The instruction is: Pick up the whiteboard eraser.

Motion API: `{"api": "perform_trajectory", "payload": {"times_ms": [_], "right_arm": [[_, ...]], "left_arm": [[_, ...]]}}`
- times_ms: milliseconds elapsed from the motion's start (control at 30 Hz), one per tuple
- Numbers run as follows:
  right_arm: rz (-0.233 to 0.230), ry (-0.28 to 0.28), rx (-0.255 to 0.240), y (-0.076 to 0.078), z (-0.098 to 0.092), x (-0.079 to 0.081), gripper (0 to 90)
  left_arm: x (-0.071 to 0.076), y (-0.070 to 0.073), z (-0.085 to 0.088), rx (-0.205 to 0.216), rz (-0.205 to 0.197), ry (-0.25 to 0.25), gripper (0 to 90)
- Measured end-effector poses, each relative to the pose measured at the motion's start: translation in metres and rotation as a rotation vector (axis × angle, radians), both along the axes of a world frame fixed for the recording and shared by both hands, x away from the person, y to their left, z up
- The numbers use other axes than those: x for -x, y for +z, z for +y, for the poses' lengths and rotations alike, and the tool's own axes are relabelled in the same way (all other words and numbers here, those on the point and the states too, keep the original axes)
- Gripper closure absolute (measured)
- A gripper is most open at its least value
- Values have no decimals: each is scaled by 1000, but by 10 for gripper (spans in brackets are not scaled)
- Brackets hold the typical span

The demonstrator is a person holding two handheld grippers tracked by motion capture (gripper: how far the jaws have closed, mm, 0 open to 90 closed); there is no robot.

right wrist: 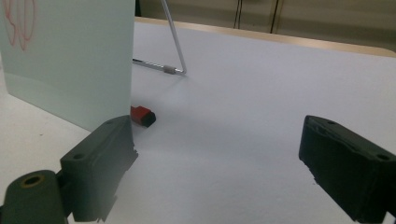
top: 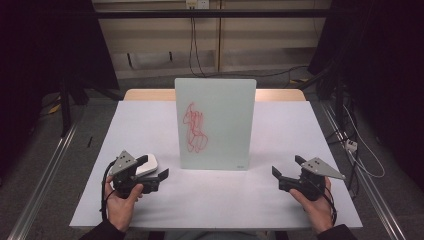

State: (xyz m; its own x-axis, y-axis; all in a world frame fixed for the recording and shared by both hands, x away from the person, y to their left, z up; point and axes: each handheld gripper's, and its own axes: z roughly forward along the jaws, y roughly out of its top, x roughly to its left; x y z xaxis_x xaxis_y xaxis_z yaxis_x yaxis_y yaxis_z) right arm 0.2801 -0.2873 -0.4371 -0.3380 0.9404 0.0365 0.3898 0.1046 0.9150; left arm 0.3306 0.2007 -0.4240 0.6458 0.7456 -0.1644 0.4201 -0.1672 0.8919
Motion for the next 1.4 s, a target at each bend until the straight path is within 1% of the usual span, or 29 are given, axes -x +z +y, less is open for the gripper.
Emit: {"api": "perform_trajectory", "payload": {"times_ms": [33, 133, 167, 200, 233, 267, 300, 367, 400, 433, 500, 633, 700, 733, 767, 833, 867, 900, 933, 967, 1000, 1033, 1100, 1133, 1167, 1267, 1300, 1367, 1400], "right_arm": [[2, 4, -4, 0, 0, 0, 99], [10, 7, -9, 0, -2, 0, 95], [11, 5, -15, 0, -2, 0, 95], [12, 2, -14, 0, -2, 0, 92], [14, 1, -13, -1, -2, 0, 86], [20, 7, -19, -1, -2, -1, 85], [25, 11, -23, -1, -2, -1, 85], [25, 11, -18, -1, -1, -1, 85], [26, 14, -21, -1, -1, -1, 85], [29, 15, -23, -1, -1, -1, 85], [30, 19, -20, -1, -1, -2, 85], [33, 25, -23, -1, -1, -2, 86], [34, 25, -22, -1, -1, -2, 86], [36, 27, -23, -1, -1, -2, 86], [34, 29, -26, -1, -1, -2, 86], [36, 28, -25, -1, 0, -2, 86], [39, 32, -28, -1, 1, -2, 86], [39, 33, -27, -1, 1, -2, 86], [43, 32, -23, -1, 2, -2, 86], [45, 37, -23, -1, 2, -3, 86], [47, 42, -26, -1, 2, -3, 86], [48, 43, -28, -1, 2, -3, 86], [47, 44, -22, -1, 3, -3, 86], [47, 44, -23, -1, 3, -3, 86], [47, 44, -24, -1, 3, -3, 86], [48, 45, -26, -1, 3, -3, 85], [51, 45, -29, -1, 3, -3, 86], [50, 46, -30, -1, 3, -3, 86], [50, 50, -28, -1, 3, -3, 86]], "left_arm": [[0, 0, 0, 3, 4, 11, 73], [-2, 0, 0, -7, 3, 1, 75], [-4, -1, 2, -10, 12, -10, 77], [-5, -1, 3, 4, 21, -12, 76], [-6, -2, 5, -7, 27, -10, 76], [-7, -2, 6, -2, 36, -14, 76], [-8, -1, 7, -1, 52, -23, 76], [-10, 1, 9, 10, 69, -39, 70], [-11, 2, 9, 15, 69, -54, 70], [-12, 4, 10, 20, 69, -56, 72], [-13, 7, 12, 16, 71, -74, 72], [-15, 12, 14, 9, 69, -81, 89], [-16, 13, 16, -11, 63, -71, 88], [-17, 14, 17, -21, 72, -78, 88], [-17, 14, 18, -18, 82, -89, 88], [-18, 15, 18, -17, 86, -96, 76], [-18, 16, 18, -32, 82, -96, 74], [-19, 17, 18, -67, 67, -88, 74], [-19, 17, 18, -67, 67, -88, 74], [-20, 20, 20, -94, 73, -82, 74], [-20, 21, 21, -100, 79, -84, 75], [-21, 22, 23, -92, 86, -98, 75], [-24, 23, 25, -119, 97, -106, 75], [-24, 23, 25, -119, 97, -106, 75], [-25, 24, 25, -130, 91, -111, 75], [-29, 25, 27, -141, 100, -126, 75], [-31, 26, 27, -152, 104, -137, 78], [-34, 28, 29, -154, 107, -146, 97], [-38, 29, 31, -145, 117, -185, 90]]}}
